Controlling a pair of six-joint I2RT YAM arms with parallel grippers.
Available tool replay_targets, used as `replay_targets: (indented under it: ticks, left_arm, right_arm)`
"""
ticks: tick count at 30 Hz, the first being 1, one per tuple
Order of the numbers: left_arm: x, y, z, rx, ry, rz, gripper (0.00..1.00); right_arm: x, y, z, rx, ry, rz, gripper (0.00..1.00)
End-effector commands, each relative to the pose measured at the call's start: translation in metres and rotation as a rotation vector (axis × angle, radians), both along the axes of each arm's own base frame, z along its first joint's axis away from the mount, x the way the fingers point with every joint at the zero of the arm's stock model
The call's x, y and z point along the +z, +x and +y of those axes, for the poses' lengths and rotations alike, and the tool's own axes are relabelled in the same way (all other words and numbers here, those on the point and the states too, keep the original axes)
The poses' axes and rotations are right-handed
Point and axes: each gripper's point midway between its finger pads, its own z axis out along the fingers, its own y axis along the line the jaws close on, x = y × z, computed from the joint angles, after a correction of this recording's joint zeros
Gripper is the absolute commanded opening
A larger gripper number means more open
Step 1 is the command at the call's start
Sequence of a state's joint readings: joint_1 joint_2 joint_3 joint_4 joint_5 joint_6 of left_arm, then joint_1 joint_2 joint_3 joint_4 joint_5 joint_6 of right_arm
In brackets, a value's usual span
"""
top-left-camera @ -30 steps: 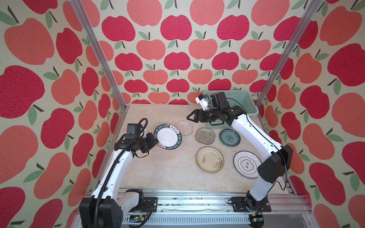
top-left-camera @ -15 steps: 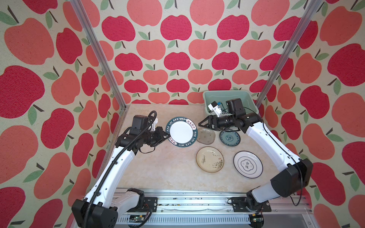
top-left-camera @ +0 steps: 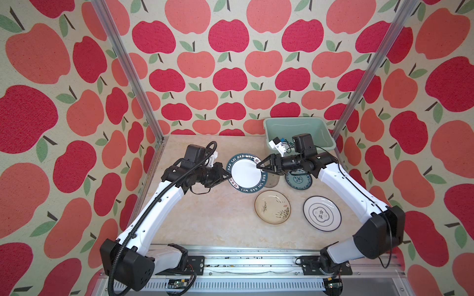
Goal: Place the plates into the plastic bin on the countertop
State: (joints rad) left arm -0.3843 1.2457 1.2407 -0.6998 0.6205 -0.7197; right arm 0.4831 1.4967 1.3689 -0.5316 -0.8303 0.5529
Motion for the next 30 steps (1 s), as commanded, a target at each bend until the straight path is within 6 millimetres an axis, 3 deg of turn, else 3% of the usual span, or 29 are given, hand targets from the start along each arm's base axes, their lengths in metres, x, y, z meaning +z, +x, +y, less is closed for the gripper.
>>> replay_targets:
  ticks: [1, 10, 16, 19, 24, 30]
  left_arm:
    - [0.030, 0.003, -0.010, -0.029, -0.063, -0.064, 0.00]
    - [0.032, 0.004, -0.016, -0.038, -0.061, -0.063, 0.00]
    - [0.032, 0.005, -0.017, -0.043, -0.054, -0.062, 0.00]
    - [0.031, 0.004, -0.017, -0.045, -0.050, -0.061, 0.00]
    - [0.032, 0.008, -0.020, -0.048, -0.051, -0.062, 0.00]
    - [0.032, 0.011, -0.026, -0.059, -0.052, -0.061, 0.00]
  right_arm:
    - [0.002, -0.001, -0.001, -0.008, 0.019, -0.009, 0.74]
    - [0.002, 0.007, -0.007, -0.042, 0.030, -0.018, 0.72]
    - [0.008, 0.034, -0.043, -0.194, -0.015, -0.091, 0.72]
    - [0.005, 0.039, -0.054, -0.215, -0.026, -0.084, 0.72]
    - [-0.003, 0.033, -0.044, -0.159, 0.008, -0.004, 0.71]
    - [0.004, 0.022, -0.021, -0.062, 0.120, 0.057, 0.65]
